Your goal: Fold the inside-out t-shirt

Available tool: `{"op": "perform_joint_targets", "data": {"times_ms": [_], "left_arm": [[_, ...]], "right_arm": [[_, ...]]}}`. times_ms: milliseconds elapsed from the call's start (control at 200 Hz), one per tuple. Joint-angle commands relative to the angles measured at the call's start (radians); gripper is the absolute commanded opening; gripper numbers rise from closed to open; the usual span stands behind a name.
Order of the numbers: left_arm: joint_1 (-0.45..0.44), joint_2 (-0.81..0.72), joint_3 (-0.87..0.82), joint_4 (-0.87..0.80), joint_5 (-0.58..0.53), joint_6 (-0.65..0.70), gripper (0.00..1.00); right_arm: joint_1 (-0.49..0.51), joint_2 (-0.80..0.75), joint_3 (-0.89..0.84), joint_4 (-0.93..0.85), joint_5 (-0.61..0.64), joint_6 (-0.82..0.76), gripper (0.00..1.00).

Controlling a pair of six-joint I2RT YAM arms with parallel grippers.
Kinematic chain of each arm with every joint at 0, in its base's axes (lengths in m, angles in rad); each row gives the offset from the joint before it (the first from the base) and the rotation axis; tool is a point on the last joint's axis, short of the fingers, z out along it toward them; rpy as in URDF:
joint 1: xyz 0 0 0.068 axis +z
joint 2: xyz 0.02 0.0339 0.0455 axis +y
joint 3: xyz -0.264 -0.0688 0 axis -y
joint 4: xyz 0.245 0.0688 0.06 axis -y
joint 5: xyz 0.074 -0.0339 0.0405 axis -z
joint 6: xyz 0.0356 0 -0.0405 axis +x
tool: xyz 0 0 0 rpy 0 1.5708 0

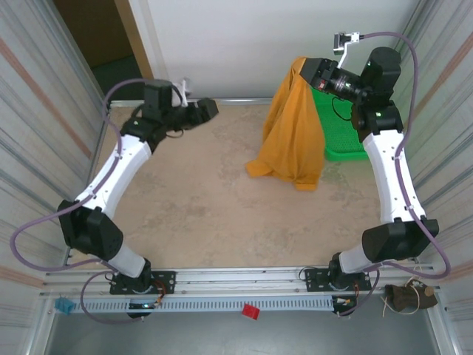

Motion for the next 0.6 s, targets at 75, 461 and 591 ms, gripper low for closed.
{"op": "perform_joint_targets", "data": {"times_ms": [75, 461, 591], "left_arm": [[-0.07, 0.0, -0.12, 0.158, -0.138, 0.022, 0.67], [-0.129, 0.11, -0.102, 0.286, -0.116, 0.109, 0.74], [-0.131, 0.089, -0.169, 0.346, -0.096, 0.121, 0.77]], "right_arm": [[0.015, 0.016, 0.051, 0.044, -0.057, 0.048, 0.0], [0.113, 0.056, 0.194, 0.046, -0.052, 0.081, 0.0], [0.151, 0.081, 0.249, 0.047, -0.038, 0.094, 0.0]]}}
